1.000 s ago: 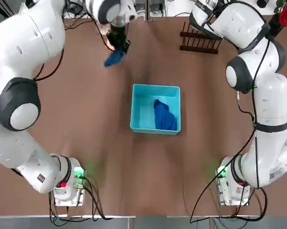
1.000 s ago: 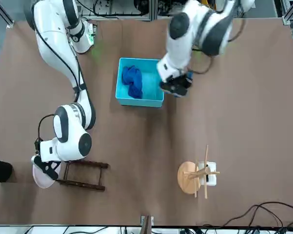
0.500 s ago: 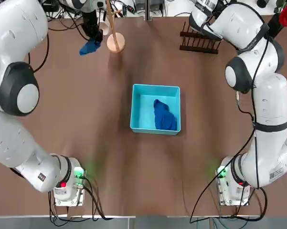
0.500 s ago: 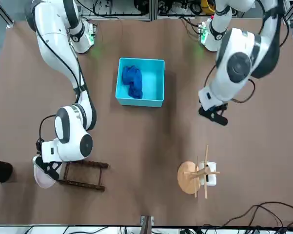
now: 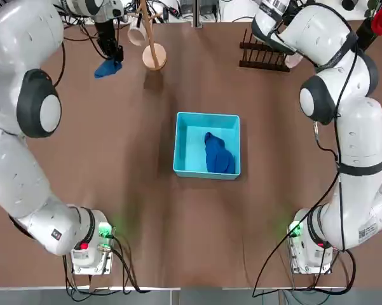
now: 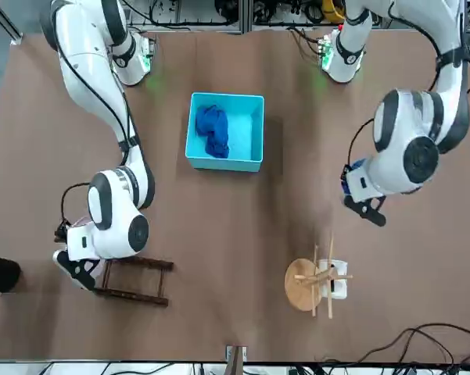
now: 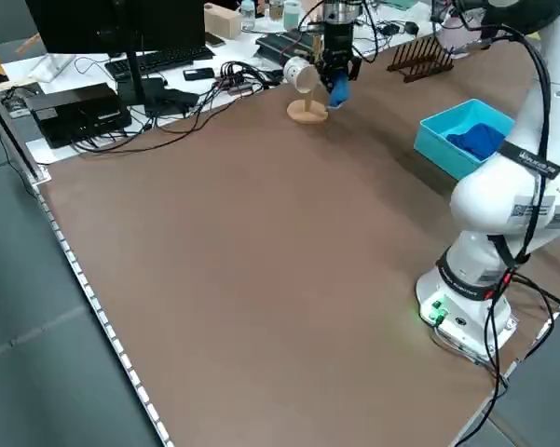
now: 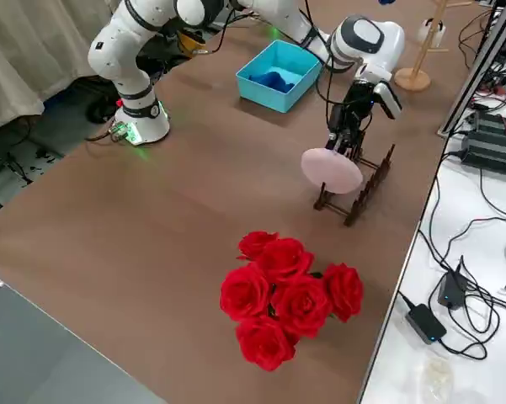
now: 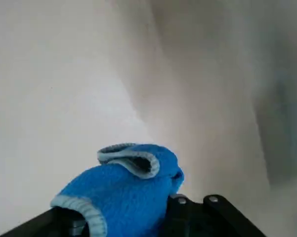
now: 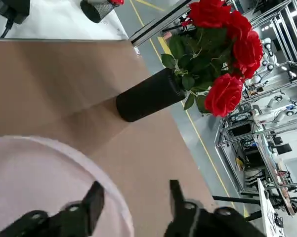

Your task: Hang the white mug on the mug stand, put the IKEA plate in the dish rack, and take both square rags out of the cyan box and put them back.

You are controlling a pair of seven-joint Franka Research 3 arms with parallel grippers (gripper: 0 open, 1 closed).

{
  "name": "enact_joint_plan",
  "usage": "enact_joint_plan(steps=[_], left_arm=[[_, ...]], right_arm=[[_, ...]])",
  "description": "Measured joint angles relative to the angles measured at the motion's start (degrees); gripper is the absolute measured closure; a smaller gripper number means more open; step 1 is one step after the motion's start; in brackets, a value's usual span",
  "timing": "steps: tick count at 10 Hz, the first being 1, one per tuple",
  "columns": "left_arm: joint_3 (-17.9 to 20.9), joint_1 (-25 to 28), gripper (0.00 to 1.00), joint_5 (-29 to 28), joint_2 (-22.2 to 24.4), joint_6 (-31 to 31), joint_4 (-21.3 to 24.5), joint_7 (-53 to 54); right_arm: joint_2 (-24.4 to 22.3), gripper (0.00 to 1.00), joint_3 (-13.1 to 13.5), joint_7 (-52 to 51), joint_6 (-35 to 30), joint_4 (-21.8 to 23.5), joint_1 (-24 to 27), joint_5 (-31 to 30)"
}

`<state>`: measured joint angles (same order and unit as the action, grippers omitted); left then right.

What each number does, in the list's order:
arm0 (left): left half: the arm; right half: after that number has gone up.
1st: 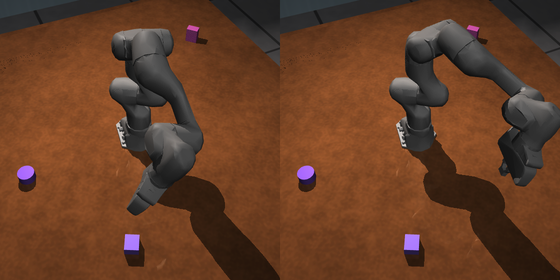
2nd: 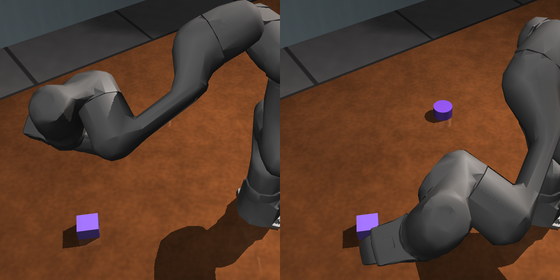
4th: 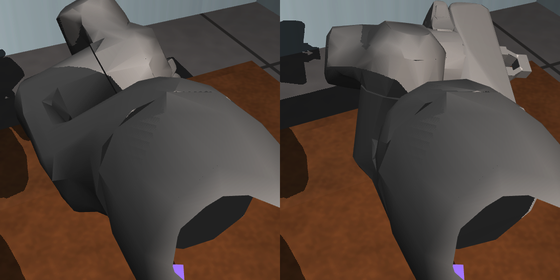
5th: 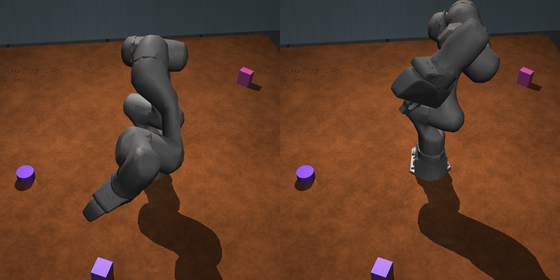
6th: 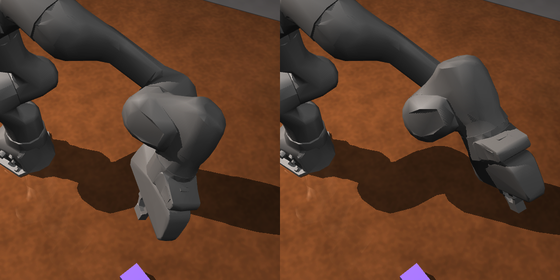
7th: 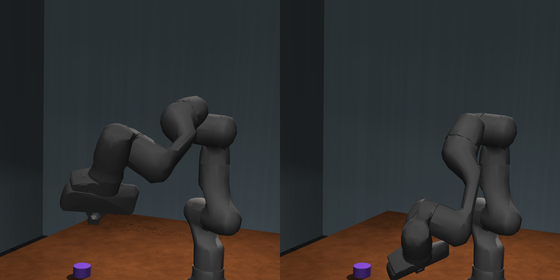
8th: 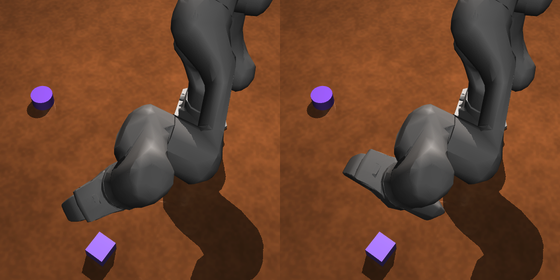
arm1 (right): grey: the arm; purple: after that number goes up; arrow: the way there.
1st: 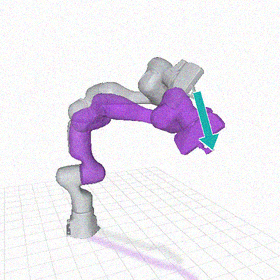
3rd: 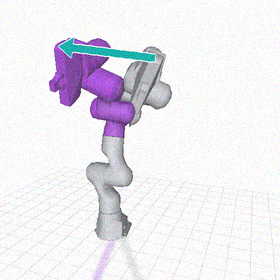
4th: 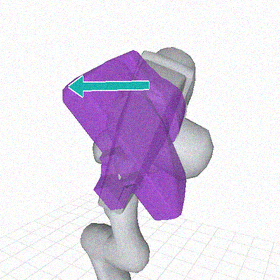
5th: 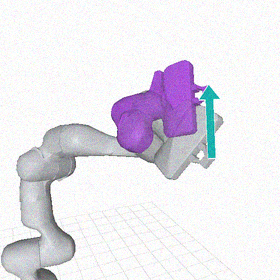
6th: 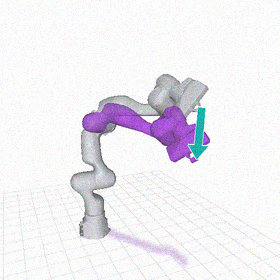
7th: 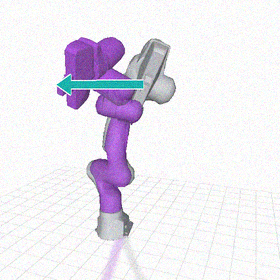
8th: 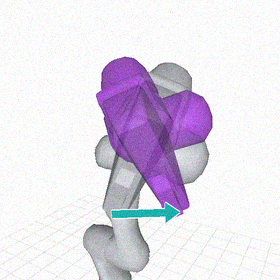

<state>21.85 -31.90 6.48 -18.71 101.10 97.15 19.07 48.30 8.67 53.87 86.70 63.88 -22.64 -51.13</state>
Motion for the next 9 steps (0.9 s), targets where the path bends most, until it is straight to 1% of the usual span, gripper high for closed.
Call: enact_joint_plan(steps=[1,5,7,8,9], left_arm=[[0.13,-0.02,0.83,0.0,-0.38,0.22,-0.41,0.14],[0.12,-0.13,0.83,0.0,-1.12,0.44,-1.09,0.14],[0.11,-0.15,0.83,0.0,-1.12,0.44,-1.1,0.14],[0.11,-0.19,0.83,0.0,-1.13,0.44,-1.12,0.14],[0.11,-0.21,0.83,0.0,-1.12,0.46,-1.18,0.14]], right_arm=[[0.04,0.21,0.0,0.0,0.03,0.0,0.0,0.0],[0.04,0.22,0.14,-0.02,0.03,-0.42,0.04,0.0],[0.05,0.28,0.17,-0.02,-0.14,-0.95,0.05,0.0],[0.04,0.37,0.17,-0.02,-0.25,-1.21,0.05,0.0],[0.04,0.49,0.17,-0.02,-0.31,-1.27,0.09,0.0]])
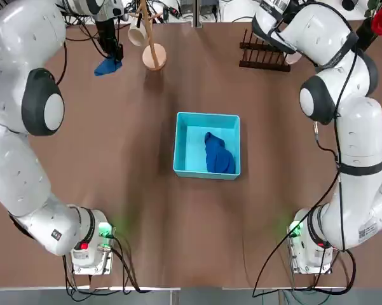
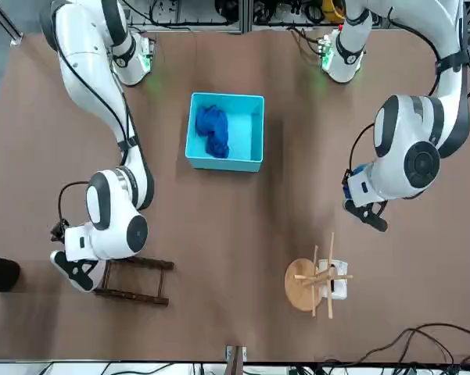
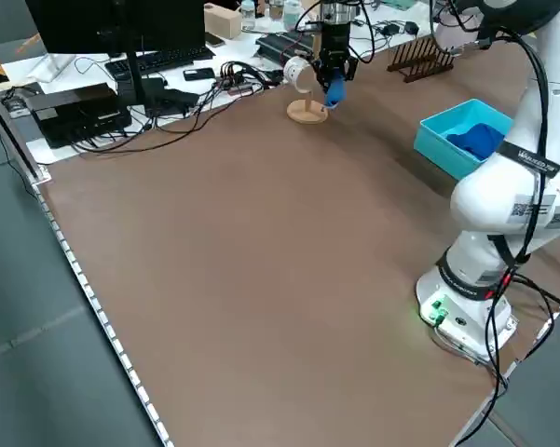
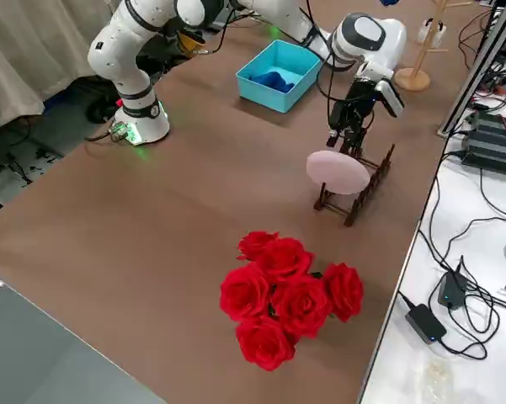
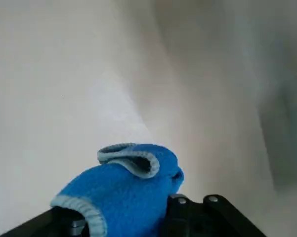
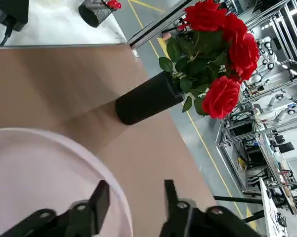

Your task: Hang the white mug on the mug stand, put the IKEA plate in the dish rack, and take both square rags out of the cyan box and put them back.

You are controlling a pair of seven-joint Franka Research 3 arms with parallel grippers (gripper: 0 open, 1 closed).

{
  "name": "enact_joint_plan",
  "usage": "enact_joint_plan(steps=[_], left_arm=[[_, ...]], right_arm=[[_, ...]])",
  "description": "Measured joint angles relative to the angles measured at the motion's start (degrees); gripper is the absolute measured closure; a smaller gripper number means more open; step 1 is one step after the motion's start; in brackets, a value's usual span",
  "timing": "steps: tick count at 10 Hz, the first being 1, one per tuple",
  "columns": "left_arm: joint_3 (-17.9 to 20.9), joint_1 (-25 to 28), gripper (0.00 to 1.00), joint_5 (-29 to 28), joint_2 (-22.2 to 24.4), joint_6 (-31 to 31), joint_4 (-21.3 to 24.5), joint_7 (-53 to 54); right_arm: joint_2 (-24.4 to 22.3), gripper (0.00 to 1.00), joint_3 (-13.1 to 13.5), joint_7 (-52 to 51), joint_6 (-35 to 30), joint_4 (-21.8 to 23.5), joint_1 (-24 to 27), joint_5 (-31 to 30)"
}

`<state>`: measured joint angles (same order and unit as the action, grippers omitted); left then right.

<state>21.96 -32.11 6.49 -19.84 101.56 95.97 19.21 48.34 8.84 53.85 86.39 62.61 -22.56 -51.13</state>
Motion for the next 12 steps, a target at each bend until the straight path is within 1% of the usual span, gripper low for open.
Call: enact_joint_plan(steps=[1,2,3,4,7,8,9,10,11,12], left_arm=[[0.0,0.0,0.83,0.0,0.0,0.01,-0.03,0.0],[0.0,0.0,0.83,0.0,0.0,0.01,-0.04,0.0],[0.0,0.0,0.83,0.0,0.0,0.01,-0.07,0.0],[0.0,0.0,0.83,0.0,0.0,0.01,-0.11,0.0],[0.0,-0.01,0.83,0.0,0.0,0.03,-0.65,0.0],[0.0,-0.01,0.83,0.0,0.0,0.03,-0.76,0.0],[0.0,-0.01,0.83,0.0,0.0,0.03,-0.77,0.0],[0.0,-0.01,0.83,0.0,0.0,0.03,-0.77,0.0],[0.0,-0.01,0.83,0.0,-0.01,0.03,-0.79,0.0],[0.0,-0.01,0.83,0.0,-0.01,0.03,-0.88,0.0]], right_arm=[[0.0,0.52,0.0,0.0,-0.01,-0.03,0.07,0.0],[0.0,0.71,0.03,0.0,-0.01,-0.07,0.16,0.0],[0.0,0.8,0.06,0.0,-0.01,-0.1,0.25,0.0],[0.0,0.82,0.09,0.0,-0.01,-0.14,0.32,0.0],[0.0,0.79,0.1,0.01,0.0,-0.18,0.33,0.0],[0.0,0.67,0.1,0.0,0.01,-0.18,0.31,0.0],[0.03,0.6,0.07,0.0,0.01,-0.18,0.25,0.0],[0.07,0.59,0.07,0.0,0.01,-0.18,0.18,0.0],[0.08,0.56,0.05,-0.01,0.01,-0.18,0.11,0.0],[0.09,0.55,0.04,-0.01,0.01,-0.18,0.03,0.0]])
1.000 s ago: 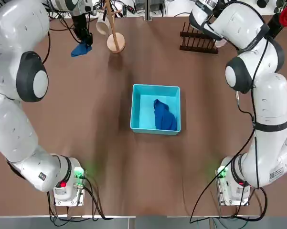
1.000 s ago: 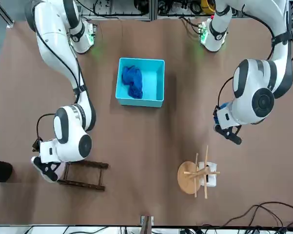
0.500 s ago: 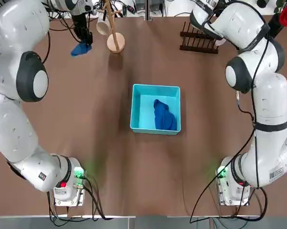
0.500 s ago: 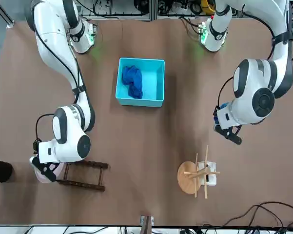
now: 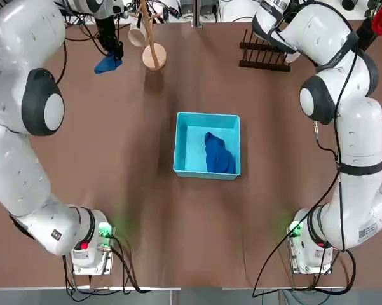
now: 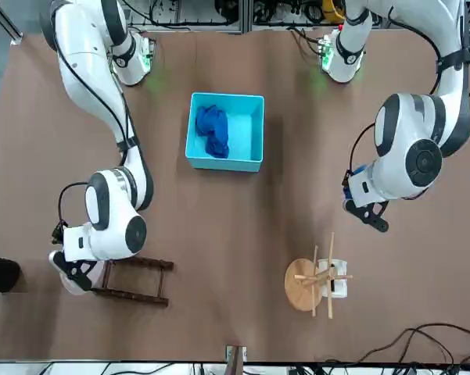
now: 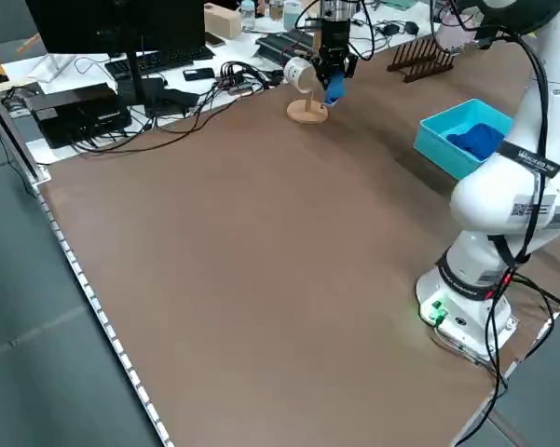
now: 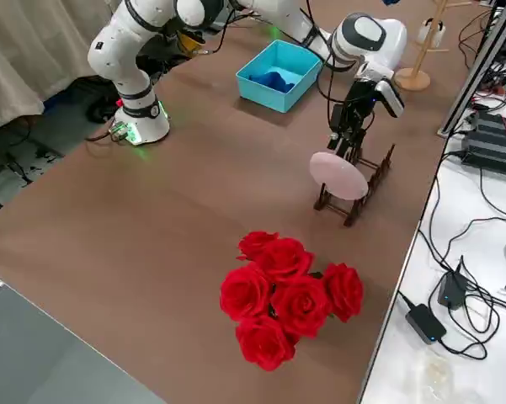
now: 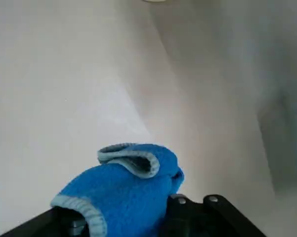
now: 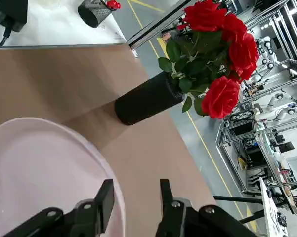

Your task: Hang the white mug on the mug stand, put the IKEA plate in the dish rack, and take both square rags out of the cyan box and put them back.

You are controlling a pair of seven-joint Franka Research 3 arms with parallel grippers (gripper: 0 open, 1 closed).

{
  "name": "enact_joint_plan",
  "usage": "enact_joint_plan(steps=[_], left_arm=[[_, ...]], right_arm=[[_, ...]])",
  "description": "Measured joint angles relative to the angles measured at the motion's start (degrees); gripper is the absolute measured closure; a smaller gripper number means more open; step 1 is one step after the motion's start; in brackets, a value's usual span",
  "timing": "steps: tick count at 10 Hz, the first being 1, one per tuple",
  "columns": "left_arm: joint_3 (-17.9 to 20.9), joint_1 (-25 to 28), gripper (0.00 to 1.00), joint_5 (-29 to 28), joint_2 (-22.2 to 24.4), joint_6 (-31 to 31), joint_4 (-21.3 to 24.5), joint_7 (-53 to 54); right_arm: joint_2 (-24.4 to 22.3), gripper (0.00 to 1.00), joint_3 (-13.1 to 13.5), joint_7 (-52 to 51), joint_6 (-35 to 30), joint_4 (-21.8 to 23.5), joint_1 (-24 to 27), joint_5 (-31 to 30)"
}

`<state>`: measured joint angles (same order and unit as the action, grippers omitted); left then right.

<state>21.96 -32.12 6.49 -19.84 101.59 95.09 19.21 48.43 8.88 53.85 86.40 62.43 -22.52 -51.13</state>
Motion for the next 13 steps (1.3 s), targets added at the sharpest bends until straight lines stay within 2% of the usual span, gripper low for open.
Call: enact_joint_plan(steps=[3,4,5,7,8,10,11,13], left_arm=[[0.0,0.0,0.83,0.0,0.0,0.0,-0.29,0.0],[0.0,0.0,0.83,0.0,-0.01,0.0,-0.3,0.0],[0.0,0.0,0.83,0.0,-0.03,0.0,-0.3,0.0],[0.01,0.01,0.83,0.0,-0.05,-0.06,-0.28,0.0],[0.11,0.04,0.83,0.0,-0.03,-0.17,0.16,-0.11],[1.28,0.11,0.83,0.37,-0.09,0.62,3.01,-0.25],[2.47,0.18,0.83,0.52,-0.18,3.17,5.36,-0.25],[4.52,0.57,0.83,0.61,-1.36,14.74,14.0,-0.09]], right_arm=[[0.33,0.45,-0.01,-0.04,0.03,0.0,-0.07,-0.01],[0.51,0.31,-0.01,-0.04,0.08,0.0,-0.07,-0.03],[0.6,0.3,-0.01,-0.04,0.12,0.0,-0.07,-0.03],[0.61,0.04,-0.01,-0.04,0.11,-0.02,-0.08,-0.04],[0.61,0.0,-0.02,-0.07,0.09,-0.12,-0.11,-0.04],[0.43,0.0,-0.42,-0.63,-0.35,-1.07,-0.17,0.82],[-0.22,0.0,-0.95,-1.54,-0.87,-1.75,-0.23,3.48],[-4.44,0.0,-1.14,-6.71,-1.92,-3.4,-0.43,13.33]])
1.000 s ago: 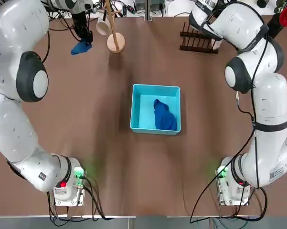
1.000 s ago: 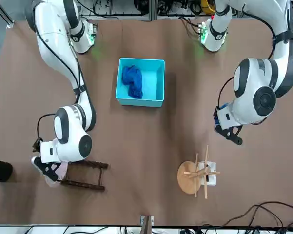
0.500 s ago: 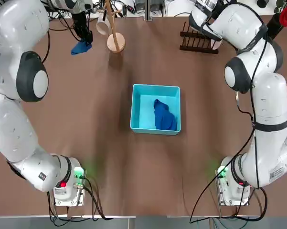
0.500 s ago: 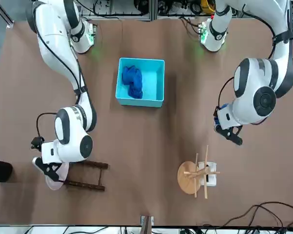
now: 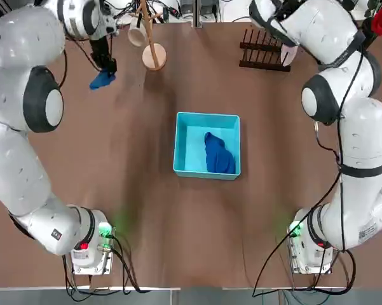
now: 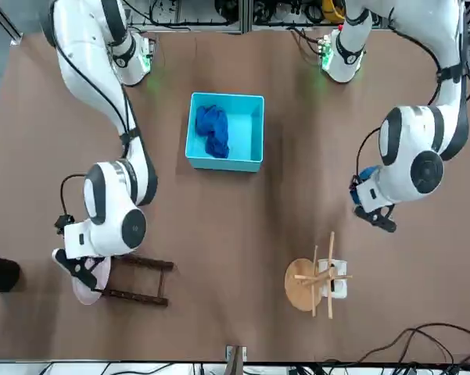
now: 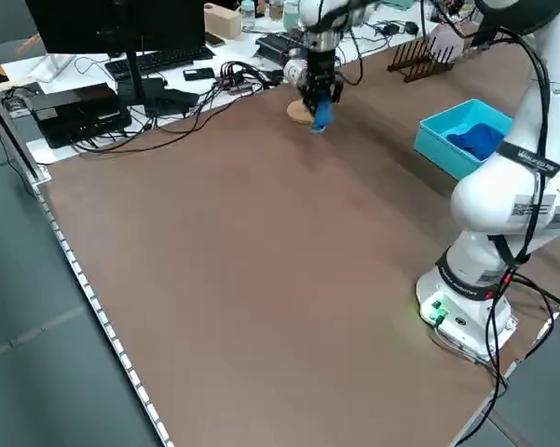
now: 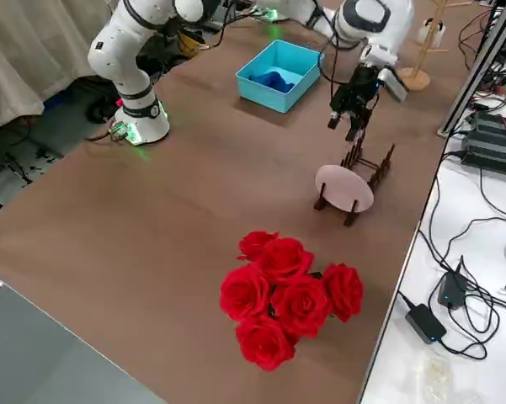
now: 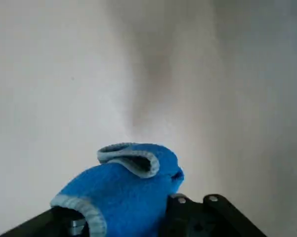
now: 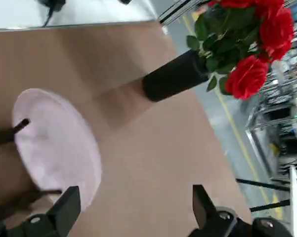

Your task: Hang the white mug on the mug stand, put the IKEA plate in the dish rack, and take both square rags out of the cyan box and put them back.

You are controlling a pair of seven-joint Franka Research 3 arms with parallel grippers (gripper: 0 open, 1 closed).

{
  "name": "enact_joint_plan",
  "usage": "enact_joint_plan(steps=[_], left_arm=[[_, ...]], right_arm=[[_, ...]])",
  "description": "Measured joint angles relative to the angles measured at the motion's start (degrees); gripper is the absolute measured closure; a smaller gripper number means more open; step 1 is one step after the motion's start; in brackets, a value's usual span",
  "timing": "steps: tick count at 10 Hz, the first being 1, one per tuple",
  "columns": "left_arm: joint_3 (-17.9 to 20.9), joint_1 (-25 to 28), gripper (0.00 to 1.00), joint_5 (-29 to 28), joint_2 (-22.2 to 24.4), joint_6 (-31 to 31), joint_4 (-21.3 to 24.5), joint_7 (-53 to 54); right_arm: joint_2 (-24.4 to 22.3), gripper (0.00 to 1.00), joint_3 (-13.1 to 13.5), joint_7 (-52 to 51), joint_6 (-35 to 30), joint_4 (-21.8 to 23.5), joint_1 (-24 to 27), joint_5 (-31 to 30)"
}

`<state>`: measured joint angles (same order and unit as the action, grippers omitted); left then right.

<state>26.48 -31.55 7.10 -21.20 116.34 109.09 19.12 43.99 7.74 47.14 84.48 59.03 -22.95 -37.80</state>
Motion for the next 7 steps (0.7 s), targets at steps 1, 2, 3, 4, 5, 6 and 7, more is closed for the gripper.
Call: enact_joint_plan(steps=[1,2,3,4,5,6,7], left_arm=[[0.41,0.18,0.83,0.04,-1.4,5.14,4.27,0.06],[0.48,0.2,0.83,0.06,-3.21,8.62,7.11,0.06],[0.56,0.28,0.83,0.08,-5.21,10.45,8.72,0.03],[0.68,0.74,0.83,0.09,-6.83,11.05,9.59,0.02],[0.79,1.75,0.83,0.09,-8.27,12.29,10.44,0.02],[1.33,3.18,0.83,0.11,-9.61,14.83,11.58,0.2],[2.97,3.59,0.83,0.51,-9.73,16.34,12.26,1.94]], right_arm=[[-3.67,0.0,-0.06,-4.13,-2.01,-0.36,-0.02,4.52],[-7.48,0.0,-0.13,-7.78,-4.22,-0.43,-0.01,9.37],[-10.57,0.0,-0.11,-9.43,-5.04,-0.45,0.08,15.24],[-13.14,0.0,0.08,-10.19,-5.43,-0.45,0.69,21.73],[-15.74,0.0,0.24,-12.76,-6.65,-0.45,2.75,28.91],[-18.16,0.0,0.29,-17.07,-8.24,-0.4,5.94,36.13],[-19.95,0.0,0.31,-22.22,-10.01,-0.3,9.08,43.05]])
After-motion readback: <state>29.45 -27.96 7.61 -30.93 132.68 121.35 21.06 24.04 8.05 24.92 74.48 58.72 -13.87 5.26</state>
